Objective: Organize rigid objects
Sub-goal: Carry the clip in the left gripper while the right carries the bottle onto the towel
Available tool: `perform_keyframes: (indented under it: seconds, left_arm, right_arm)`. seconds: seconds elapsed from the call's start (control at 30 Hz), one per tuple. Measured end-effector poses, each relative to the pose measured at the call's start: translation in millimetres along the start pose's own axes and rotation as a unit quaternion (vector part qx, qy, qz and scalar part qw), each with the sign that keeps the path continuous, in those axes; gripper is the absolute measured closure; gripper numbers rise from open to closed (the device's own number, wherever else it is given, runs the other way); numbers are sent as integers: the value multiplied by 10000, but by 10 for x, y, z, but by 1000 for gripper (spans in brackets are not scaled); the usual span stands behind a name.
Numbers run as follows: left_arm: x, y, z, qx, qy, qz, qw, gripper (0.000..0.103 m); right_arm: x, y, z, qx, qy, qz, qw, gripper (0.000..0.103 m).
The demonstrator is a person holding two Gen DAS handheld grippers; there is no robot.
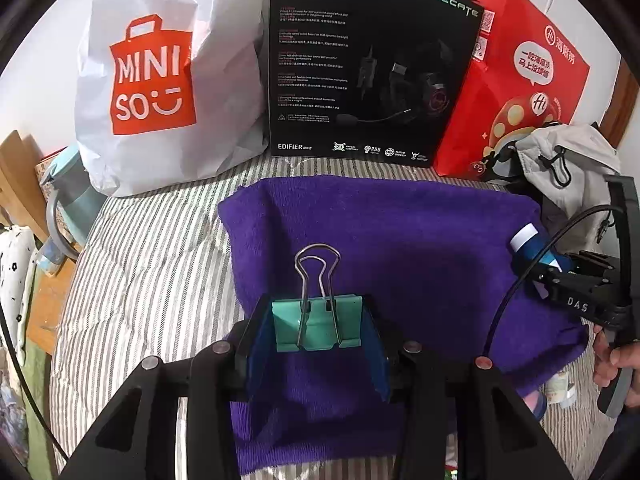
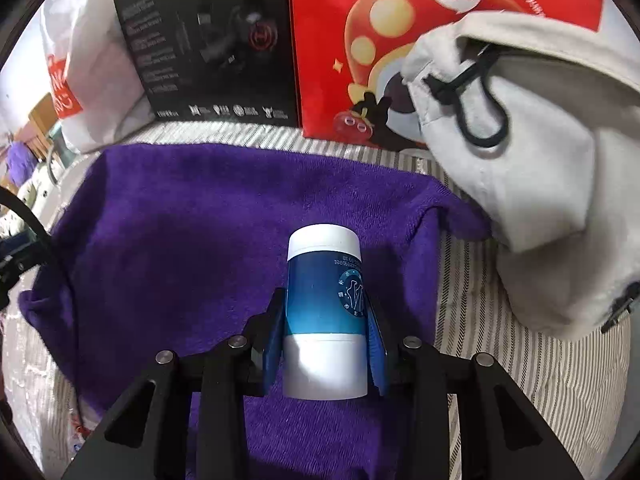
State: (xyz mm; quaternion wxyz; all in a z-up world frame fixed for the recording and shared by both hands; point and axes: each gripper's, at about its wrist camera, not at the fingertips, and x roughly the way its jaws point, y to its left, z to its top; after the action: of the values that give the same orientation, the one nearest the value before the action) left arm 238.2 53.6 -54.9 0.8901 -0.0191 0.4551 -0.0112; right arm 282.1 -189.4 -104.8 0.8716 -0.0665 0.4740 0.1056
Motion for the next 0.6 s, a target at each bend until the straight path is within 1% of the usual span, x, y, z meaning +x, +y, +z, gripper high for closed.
perform_keyframes:
  seconds: [0.13, 0.27, 0.33, 0.4, 0.47, 0.53, 0.6]
  left_arm:
    - [107, -18, 54, 63, 0, 14, 10000, 63]
    - [234, -48, 111, 180, 7, 54, 9998, 63]
    - [290, -59, 142, 171, 5, 16, 9999, 63]
    - [354, -75, 172, 161, 24, -7, 9999, 63]
    - [441, -89, 200, 148, 62, -11, 9999, 63]
    - [527, -99, 219, 150, 139, -14, 9998, 63]
    - [597, -108, 230, 149, 174, 18, 9997, 63]
  right_arm:
    - [82, 9, -19, -10, 140, 38, 9999, 66]
    - [79, 25, -35, -81, 95, -3, 9999, 65]
    - [69, 11, -63, -67, 98, 14, 9999, 64]
    - [50, -8, -96, -57, 129, 26, 9999, 61]
    - [15, -17, -136, -52, 158, 86, 9998, 61]
    - [-38, -17, -170, -62, 191, -22, 9998, 60]
    - [-122, -14, -203, -90, 147, -21, 9999, 59]
